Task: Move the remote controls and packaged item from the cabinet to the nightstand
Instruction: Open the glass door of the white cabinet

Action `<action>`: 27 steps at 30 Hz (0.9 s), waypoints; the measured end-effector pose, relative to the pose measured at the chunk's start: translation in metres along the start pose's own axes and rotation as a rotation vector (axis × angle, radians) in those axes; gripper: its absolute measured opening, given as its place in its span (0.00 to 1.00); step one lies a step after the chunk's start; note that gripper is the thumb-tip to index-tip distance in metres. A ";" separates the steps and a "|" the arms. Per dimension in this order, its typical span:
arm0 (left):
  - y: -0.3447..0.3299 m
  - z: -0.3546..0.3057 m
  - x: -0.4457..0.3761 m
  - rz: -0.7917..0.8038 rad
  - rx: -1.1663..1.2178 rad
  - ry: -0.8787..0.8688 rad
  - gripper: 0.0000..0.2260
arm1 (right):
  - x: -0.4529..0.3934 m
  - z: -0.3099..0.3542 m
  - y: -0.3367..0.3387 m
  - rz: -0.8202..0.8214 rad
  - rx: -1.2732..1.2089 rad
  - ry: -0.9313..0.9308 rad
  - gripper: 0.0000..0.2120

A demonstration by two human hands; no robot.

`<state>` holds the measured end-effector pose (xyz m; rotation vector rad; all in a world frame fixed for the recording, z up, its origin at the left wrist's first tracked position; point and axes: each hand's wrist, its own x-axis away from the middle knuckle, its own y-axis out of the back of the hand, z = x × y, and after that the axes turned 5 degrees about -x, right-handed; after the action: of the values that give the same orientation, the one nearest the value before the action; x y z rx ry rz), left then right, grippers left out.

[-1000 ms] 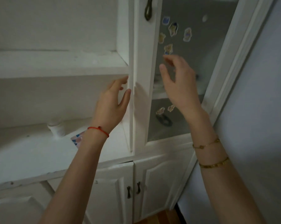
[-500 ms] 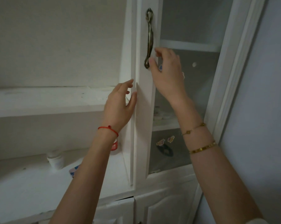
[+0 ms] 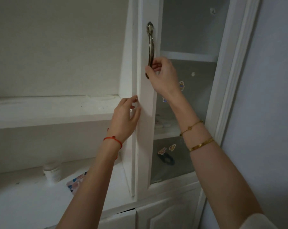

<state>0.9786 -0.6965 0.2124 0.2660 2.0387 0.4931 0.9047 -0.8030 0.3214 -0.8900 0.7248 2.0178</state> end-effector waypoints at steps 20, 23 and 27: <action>-0.005 -0.046 0.033 -0.042 0.425 -0.057 0.11 | 0.047 0.020 0.052 -0.166 -0.103 0.057 0.14; -0.002 -0.063 0.043 -0.038 0.487 -0.116 0.11 | 0.062 0.033 0.072 -0.179 -0.044 0.051 0.18; -0.004 -0.088 0.056 -0.062 0.528 -0.204 0.10 | 0.077 0.042 0.096 -0.217 0.042 0.065 0.27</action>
<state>0.8743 -0.6992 0.2055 0.5425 1.9377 -0.1186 0.7768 -0.7884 0.3018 -0.9702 0.6740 1.7839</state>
